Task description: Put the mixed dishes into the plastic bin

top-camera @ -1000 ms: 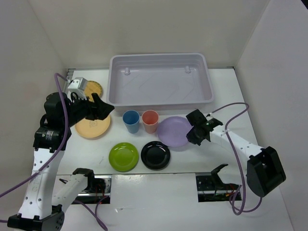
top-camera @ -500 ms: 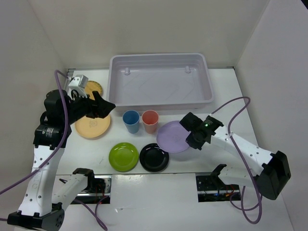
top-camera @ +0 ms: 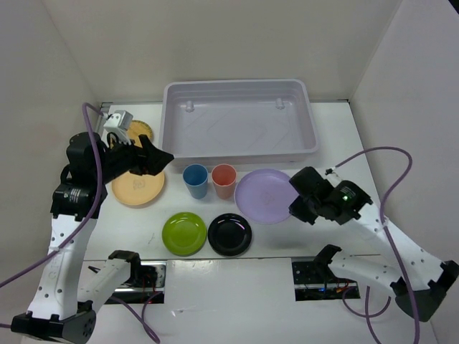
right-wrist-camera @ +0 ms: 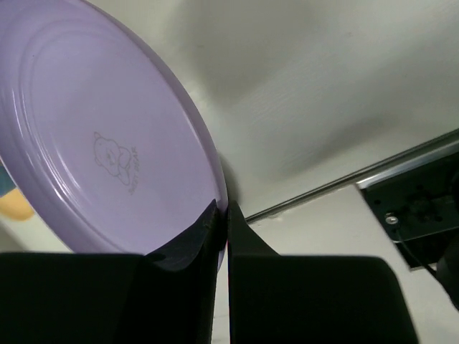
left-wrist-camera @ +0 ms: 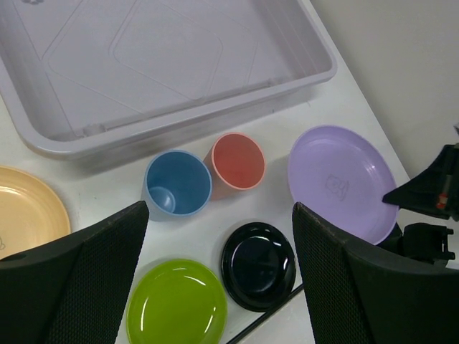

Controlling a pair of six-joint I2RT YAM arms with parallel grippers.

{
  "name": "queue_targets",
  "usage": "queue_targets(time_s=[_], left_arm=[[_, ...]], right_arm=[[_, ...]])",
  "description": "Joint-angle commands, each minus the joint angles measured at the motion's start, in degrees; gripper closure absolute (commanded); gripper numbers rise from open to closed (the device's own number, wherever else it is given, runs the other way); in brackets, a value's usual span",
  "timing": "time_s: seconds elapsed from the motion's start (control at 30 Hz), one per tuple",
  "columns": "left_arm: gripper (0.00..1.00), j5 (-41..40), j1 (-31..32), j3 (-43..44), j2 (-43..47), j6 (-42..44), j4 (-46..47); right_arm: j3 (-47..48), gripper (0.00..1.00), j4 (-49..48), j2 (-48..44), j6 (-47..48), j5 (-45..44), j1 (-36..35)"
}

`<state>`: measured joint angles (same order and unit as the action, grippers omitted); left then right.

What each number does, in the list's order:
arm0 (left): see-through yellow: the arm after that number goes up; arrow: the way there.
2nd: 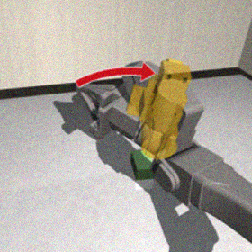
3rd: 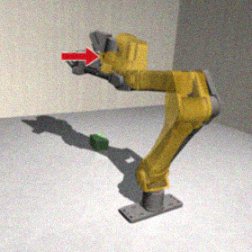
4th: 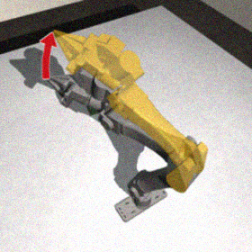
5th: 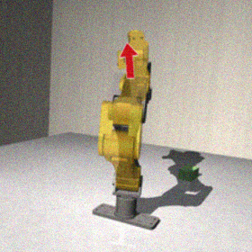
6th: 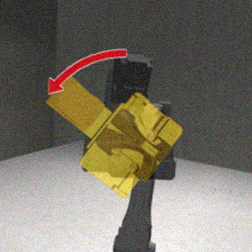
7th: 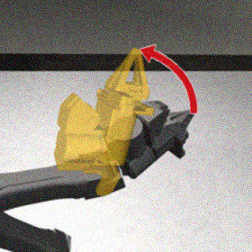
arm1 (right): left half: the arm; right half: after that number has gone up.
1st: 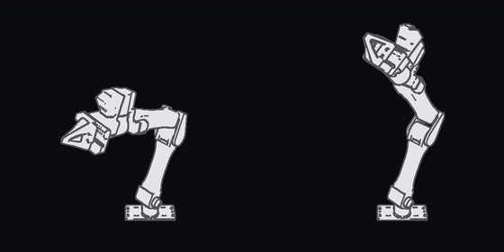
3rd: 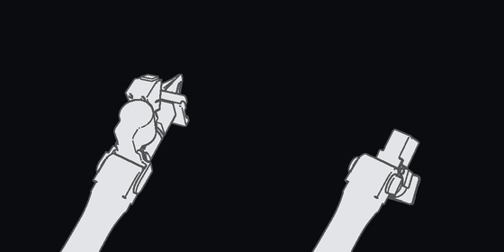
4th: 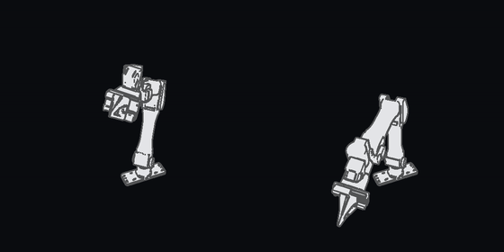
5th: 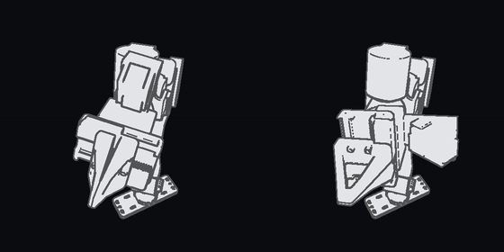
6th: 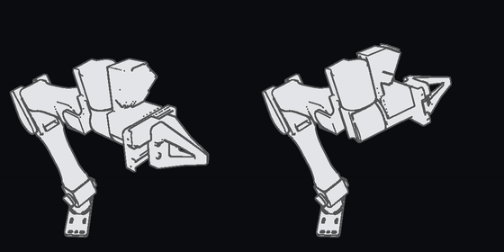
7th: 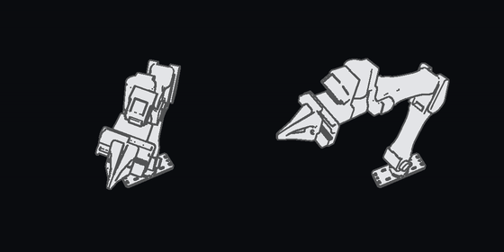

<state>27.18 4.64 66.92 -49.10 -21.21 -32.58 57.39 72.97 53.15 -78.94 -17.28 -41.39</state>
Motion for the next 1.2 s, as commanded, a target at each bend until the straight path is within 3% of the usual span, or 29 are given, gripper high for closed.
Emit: queue_targets(time_s=[0.0,0.1,0.27,0.53,0.87,1.17], left_arm=[[0.12,1.56,0.19,1.55,0.06,-0.06,2.17],[0.12,2.78,0.19,0.94,0.06,-0.67,3.22],[0.09,7.35,0.19,-1.61,0.06,-2.42,7.61],[0.09,9.12,0.19,-0.56,0.59,-2.96,8.67],[0.08,4.21,0.72,-0.56,0.06,-2.43,7.53],[0.08,0.51,0.72,-0.03,0.58,-0.68,5.33]], right_arm=[[6.84,1.00,0.43,-4.62,-0.52,-1.35,-0.45],[8.70,1.00,-4.22,-6.56,1.76,-1.88,-0.45],[8.88,1.00,-25.84,-3.68,11.42,-0.22,1.04],[14.41,1.00,-47.10,17.15,25.40,7.18,20.62],[27.77,1.00,-56.35,46.21,32.35,13.75,30.83],[40.17,1.00,-55.74,66.36,32.79,13.67,32.60]])
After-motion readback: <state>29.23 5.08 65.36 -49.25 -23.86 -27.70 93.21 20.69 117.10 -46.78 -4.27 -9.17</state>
